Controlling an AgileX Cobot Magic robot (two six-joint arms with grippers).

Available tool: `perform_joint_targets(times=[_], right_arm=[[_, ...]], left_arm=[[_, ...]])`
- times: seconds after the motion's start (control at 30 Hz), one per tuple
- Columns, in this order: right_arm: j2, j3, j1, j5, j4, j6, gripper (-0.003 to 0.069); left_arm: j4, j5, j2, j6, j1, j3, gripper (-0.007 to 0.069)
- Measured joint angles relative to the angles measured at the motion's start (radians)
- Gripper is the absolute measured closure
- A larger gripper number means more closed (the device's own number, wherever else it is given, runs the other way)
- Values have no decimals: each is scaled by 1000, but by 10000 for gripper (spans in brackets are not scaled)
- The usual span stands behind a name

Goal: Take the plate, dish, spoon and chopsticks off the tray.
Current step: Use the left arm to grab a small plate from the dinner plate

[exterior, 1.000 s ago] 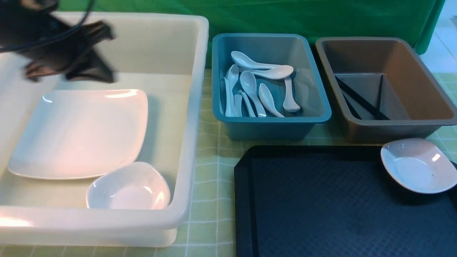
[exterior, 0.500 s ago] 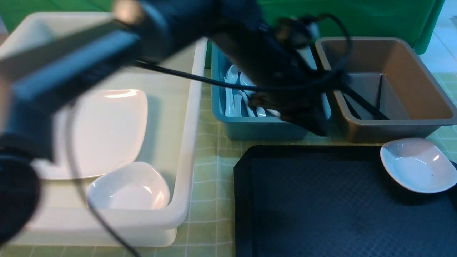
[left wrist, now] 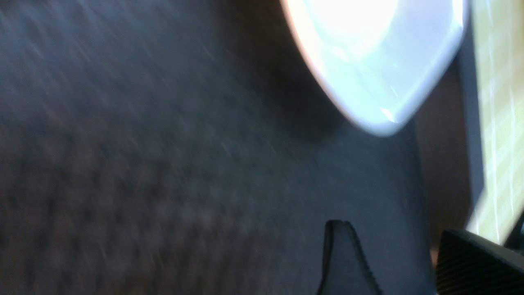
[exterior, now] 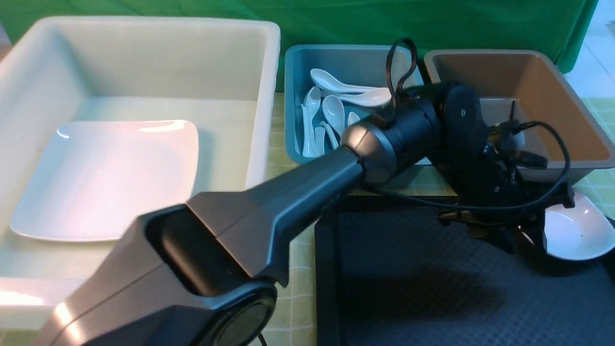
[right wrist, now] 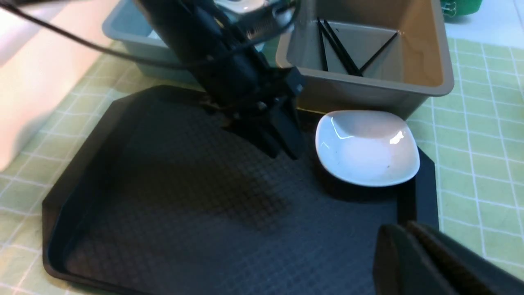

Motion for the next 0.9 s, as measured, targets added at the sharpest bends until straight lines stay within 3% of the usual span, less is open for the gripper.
perform_joint_targets(times=[0.33,0.9], right_arm=[[0,0,0,-2,0,-3,640],[0,0,0,-3,2,-8,618]], left_arm=[[-1,-213,62,-82,-1,-9,330],[-41,-304,133,-192,-23,-13,332]])
